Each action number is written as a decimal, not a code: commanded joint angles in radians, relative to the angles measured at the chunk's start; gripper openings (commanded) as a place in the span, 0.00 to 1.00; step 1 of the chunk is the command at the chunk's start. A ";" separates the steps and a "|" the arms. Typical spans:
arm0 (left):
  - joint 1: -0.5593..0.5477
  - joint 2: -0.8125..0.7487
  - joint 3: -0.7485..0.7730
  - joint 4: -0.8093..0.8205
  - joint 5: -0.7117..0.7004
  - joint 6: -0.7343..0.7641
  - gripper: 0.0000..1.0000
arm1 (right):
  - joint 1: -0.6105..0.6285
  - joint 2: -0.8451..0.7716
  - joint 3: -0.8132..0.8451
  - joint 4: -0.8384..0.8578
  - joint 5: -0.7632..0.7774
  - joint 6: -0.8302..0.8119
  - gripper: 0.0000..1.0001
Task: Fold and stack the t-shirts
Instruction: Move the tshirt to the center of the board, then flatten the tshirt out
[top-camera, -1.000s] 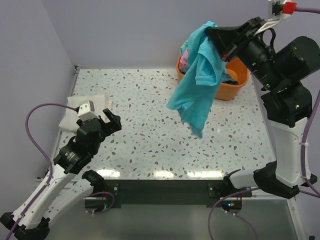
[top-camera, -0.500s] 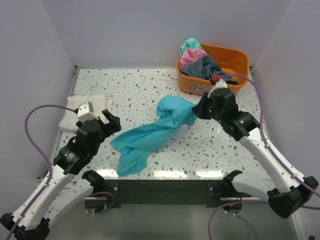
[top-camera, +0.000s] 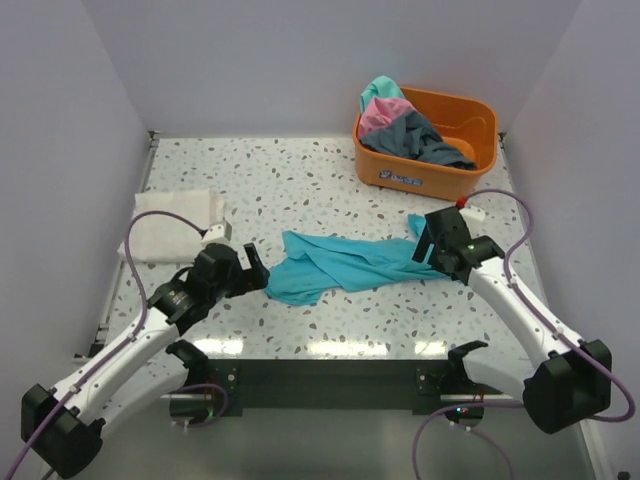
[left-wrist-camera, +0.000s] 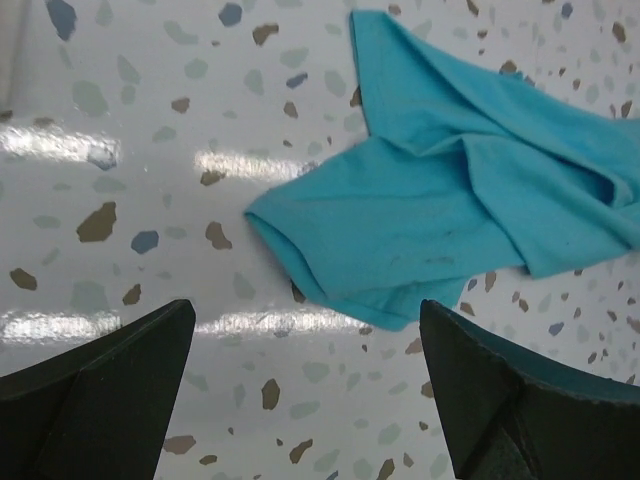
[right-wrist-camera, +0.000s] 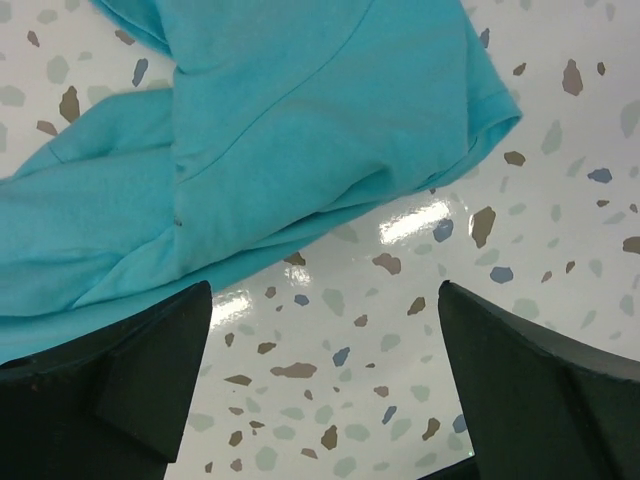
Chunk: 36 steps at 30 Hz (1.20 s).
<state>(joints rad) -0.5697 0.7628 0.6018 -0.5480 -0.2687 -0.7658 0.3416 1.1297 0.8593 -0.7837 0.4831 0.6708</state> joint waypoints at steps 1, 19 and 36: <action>0.001 0.007 -0.091 0.078 0.172 -0.013 1.00 | 0.004 -0.088 -0.031 -0.022 0.045 0.058 0.99; 0.001 0.349 -0.174 0.482 0.186 -0.010 0.93 | 0.002 -0.216 -0.134 0.121 -0.118 -0.014 0.99; -0.001 0.391 -0.119 0.491 0.094 0.083 0.00 | 0.002 0.571 0.369 0.331 0.075 -0.228 0.92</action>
<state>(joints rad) -0.5701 1.2228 0.4629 -0.0750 -0.1154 -0.7261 0.3420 1.5982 1.1393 -0.4763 0.4469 0.4755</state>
